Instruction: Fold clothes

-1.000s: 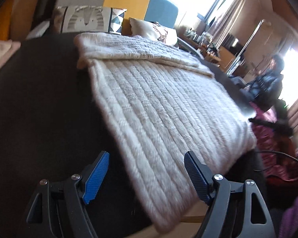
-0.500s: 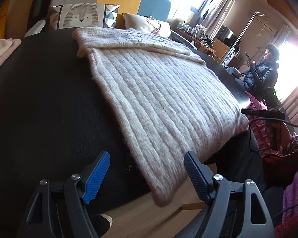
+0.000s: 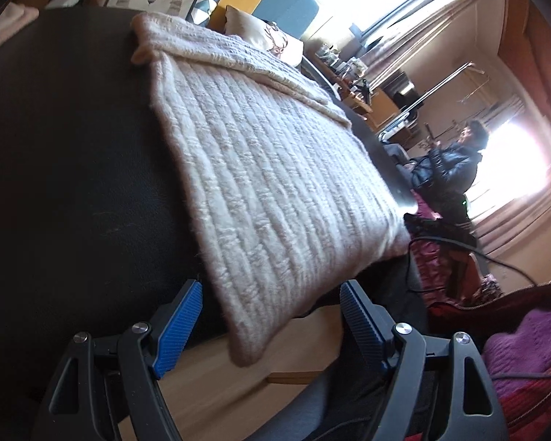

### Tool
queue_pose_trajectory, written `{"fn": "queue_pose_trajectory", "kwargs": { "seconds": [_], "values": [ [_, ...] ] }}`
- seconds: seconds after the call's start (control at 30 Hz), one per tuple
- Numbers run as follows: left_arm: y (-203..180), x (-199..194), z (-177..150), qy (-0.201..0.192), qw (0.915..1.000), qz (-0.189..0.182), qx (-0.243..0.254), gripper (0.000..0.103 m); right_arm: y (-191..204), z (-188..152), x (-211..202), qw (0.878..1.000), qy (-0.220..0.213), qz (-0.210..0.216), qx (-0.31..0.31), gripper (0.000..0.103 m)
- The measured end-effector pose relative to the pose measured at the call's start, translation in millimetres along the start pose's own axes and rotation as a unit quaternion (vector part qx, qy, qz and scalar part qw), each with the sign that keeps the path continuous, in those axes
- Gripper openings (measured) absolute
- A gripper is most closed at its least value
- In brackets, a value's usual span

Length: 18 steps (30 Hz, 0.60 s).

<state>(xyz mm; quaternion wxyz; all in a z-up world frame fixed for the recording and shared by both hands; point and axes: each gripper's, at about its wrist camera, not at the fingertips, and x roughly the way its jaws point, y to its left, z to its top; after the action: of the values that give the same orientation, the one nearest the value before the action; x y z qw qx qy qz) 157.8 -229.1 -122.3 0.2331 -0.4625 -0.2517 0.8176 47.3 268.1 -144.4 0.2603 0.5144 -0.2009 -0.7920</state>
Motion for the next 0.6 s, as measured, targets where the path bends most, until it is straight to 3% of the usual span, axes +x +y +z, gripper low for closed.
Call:
{"fn": "queue_pose_trajectory", "kwargs": {
  "seconds": [0.27, 0.4, 0.5, 0.6],
  "values": [
    [10.5, 8.5, 6.2, -0.015, 0.997, -0.055, -0.053, 0.079, -5.5, -3.0, 6.2, 0.997, -0.003, 0.064, 0.032, 0.055],
    [9.4, 9.3, 5.5, -0.011, 0.9965, -0.065, -0.052, 0.079, -5.5, -2.6, 8.6, 0.997, -0.001, 0.076, 0.034, 0.055],
    [3.9, 13.8, 4.7, 0.006, 0.9971, -0.066, -0.038, 0.079, -5.9, -3.2, 9.0, 0.996, -0.001, 0.081, 0.035, 0.055],
    [-6.4, 16.2, 7.6, 0.016, 0.9989, -0.04, -0.021, 0.079, -4.7, -3.5, 9.7, 0.996, -0.001, 0.079, 0.033, 0.055]
  ]
}}
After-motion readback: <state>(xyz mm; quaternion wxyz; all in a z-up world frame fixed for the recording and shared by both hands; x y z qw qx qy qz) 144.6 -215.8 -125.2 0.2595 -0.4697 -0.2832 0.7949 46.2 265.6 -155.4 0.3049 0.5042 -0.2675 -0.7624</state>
